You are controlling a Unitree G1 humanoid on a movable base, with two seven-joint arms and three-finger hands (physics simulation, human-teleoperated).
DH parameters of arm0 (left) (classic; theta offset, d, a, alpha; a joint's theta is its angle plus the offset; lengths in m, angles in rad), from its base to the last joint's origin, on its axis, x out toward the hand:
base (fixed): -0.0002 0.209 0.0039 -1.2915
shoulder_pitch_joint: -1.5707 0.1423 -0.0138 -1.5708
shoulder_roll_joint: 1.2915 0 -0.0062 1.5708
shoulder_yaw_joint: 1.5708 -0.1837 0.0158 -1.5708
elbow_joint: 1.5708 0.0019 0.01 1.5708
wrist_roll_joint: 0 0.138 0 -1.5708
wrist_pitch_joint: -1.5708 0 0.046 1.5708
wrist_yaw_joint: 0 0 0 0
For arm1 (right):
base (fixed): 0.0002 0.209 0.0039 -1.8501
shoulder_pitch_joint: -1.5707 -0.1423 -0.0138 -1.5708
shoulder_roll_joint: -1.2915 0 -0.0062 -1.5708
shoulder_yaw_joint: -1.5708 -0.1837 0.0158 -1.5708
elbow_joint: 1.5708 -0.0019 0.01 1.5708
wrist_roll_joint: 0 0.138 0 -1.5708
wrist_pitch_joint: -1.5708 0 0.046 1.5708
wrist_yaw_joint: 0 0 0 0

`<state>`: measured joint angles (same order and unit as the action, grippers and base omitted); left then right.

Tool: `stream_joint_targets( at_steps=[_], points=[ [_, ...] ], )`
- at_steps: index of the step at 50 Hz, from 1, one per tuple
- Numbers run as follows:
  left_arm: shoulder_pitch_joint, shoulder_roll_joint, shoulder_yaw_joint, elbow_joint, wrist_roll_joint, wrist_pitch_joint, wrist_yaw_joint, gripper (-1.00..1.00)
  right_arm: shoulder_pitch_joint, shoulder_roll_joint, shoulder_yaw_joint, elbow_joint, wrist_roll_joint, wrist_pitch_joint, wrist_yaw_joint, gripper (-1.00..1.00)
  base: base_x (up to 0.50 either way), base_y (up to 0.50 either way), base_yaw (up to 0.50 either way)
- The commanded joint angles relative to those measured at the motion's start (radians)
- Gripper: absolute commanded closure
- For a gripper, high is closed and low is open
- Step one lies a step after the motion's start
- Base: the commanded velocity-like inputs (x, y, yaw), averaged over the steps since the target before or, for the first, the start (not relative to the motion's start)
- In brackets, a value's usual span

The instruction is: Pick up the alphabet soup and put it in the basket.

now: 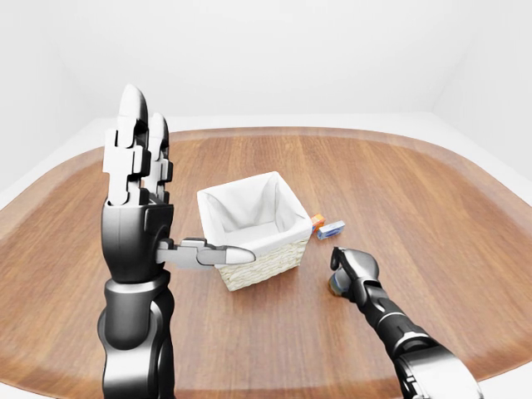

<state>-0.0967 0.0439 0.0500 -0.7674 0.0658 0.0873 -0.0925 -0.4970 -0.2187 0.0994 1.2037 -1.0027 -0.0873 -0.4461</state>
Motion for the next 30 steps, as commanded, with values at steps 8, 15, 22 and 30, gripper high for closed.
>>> stream_joint_targets(
  at_steps=[8,15,22,30],
  points=[
    [0.000,0.000,-0.001,-0.006,0.003,0.000,-0.002,-1.00,0.038,-0.008,-0.006,-0.123,-0.046,0.000,0.033,0.96,0.00,0.00,0.00],
    [0.005,-0.001,0.000,0.009,0.003,0.000,-0.003,-1.00,0.141,-0.012,-0.055,-0.494,-0.063,0.049,0.252,0.96,0.00,0.00,0.00],
    [0.002,-0.001,0.000,0.007,0.004,0.000,-0.003,-1.00,0.218,-0.002,-0.092,-0.793,-0.093,0.093,0.433,0.97,0.00,0.00,0.00],
    [0.002,-0.001,-0.003,-0.006,0.008,0.000,-0.003,-1.00,0.263,0.007,-0.120,-0.973,-0.115,0.107,0.574,0.95,0.00,0.00,0.00]
  ],
)
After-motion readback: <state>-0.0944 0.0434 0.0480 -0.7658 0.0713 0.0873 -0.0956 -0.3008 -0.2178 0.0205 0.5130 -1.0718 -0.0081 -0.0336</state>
